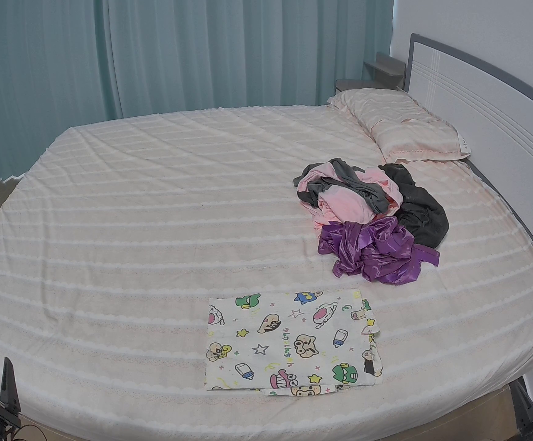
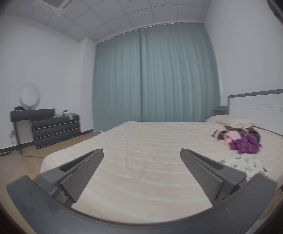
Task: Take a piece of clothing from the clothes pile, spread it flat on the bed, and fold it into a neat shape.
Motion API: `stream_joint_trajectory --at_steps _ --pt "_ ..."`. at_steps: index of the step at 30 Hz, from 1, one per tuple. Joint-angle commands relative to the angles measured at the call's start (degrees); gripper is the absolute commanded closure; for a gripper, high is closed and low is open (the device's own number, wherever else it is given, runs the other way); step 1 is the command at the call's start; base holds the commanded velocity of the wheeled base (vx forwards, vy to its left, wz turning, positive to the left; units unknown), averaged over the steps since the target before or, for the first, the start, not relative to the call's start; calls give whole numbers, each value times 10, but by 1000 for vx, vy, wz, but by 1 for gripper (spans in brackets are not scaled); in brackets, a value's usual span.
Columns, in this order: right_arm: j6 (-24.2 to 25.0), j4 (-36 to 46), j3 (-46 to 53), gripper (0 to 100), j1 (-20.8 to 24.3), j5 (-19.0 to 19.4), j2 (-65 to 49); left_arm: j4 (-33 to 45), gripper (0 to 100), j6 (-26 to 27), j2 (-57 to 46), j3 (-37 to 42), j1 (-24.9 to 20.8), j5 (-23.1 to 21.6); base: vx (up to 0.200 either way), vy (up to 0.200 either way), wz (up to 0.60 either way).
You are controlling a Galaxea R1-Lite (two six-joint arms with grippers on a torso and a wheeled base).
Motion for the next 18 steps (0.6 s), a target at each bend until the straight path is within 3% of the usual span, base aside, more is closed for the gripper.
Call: stream_joint_trajectory --at_steps 1,5,7,12,15,18 --pt "32 -8 7 0 0 47 -7 3 0 -2 -13 10 -4 -72 0 0 0" --pt "34 -10 7 0 0 70 -6 3 0 -7 -13 10 -4 -111 0 0 0" --pt "35 -11 8 0 0 94 -6 5 0 -20 -13 10 -4 -153 0 0 0" --pt "31 -12 8 0 0 133 -6 5 0 -11 -13 10 -4 -172 0 0 0" --pt "23 -13 9 0 0 137 -6 5 0 -10 -13 10 -4 -179 0 0 0" --pt "-28 -23 10 0 0 138 -7 5 0 -11 -13 10 -4 -177 0 0 0"
